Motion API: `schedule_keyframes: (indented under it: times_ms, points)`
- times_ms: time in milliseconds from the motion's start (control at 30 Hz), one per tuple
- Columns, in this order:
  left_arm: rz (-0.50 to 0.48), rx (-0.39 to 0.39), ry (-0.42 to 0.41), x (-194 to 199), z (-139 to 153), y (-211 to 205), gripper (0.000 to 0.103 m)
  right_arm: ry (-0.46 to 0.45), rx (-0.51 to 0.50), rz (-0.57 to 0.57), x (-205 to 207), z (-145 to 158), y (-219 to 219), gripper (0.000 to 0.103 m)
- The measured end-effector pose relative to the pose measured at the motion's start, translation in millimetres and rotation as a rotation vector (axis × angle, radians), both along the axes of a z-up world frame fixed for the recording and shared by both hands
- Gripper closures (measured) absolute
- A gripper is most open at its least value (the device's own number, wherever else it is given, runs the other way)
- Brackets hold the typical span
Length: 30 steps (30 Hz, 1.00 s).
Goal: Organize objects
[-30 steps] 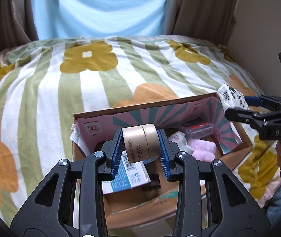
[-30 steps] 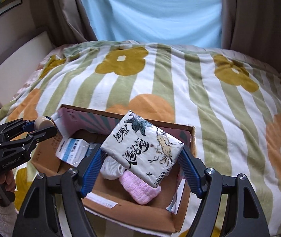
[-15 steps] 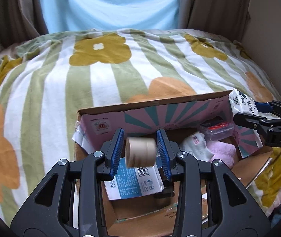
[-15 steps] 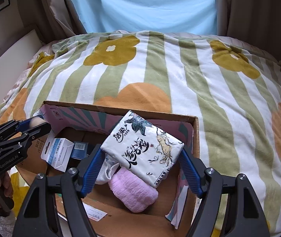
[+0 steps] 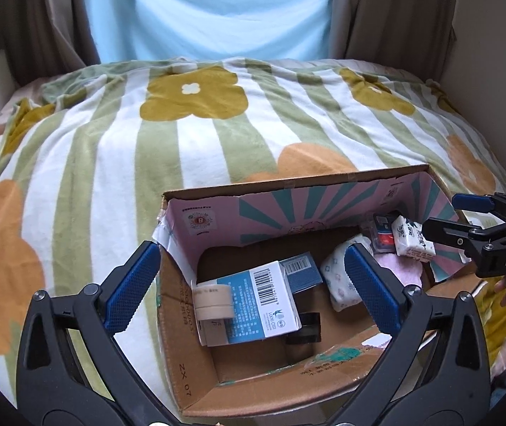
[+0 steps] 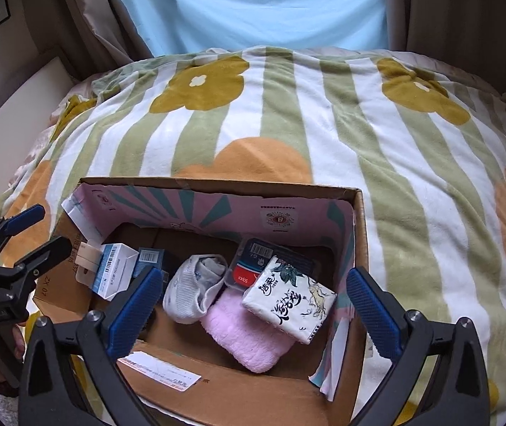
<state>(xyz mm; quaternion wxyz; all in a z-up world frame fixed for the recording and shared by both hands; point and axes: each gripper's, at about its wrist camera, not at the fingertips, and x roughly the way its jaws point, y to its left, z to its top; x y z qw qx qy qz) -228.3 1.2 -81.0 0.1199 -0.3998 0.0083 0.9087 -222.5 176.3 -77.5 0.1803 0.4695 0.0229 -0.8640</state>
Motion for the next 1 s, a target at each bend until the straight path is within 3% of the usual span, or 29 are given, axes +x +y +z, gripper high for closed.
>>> schedule_keyframes:
  times_ms: [167,333,600,833,1000]
  points:
    - [0.024,0.006,0.013,7.2,15.5,-4.6,0.000,0.041,0.005,-0.008,8.3,14.1,-0.5,0.000]
    - [0.065,0.044,0.062,21.7,55.3,-17.1,0.000,0.091,-0.030,-0.049,19.5,45.2,3.2,0.000]
    - [0.088,0.035,0.176,86.3,115.3,-32.9,0.000,0.210,-0.052,-0.019,79.1,100.8,2.1,0.000]
    - [0.105,0.021,0.232,163.6,113.3,-33.6,0.000,0.293,-0.092,0.007,147.5,111.6,4.2,0.000]
    - [0.179,0.058,0.213,194.6,93.1,-39.6,0.000,0.339,-0.031,-0.006,182.2,99.1,7.1,0.000]
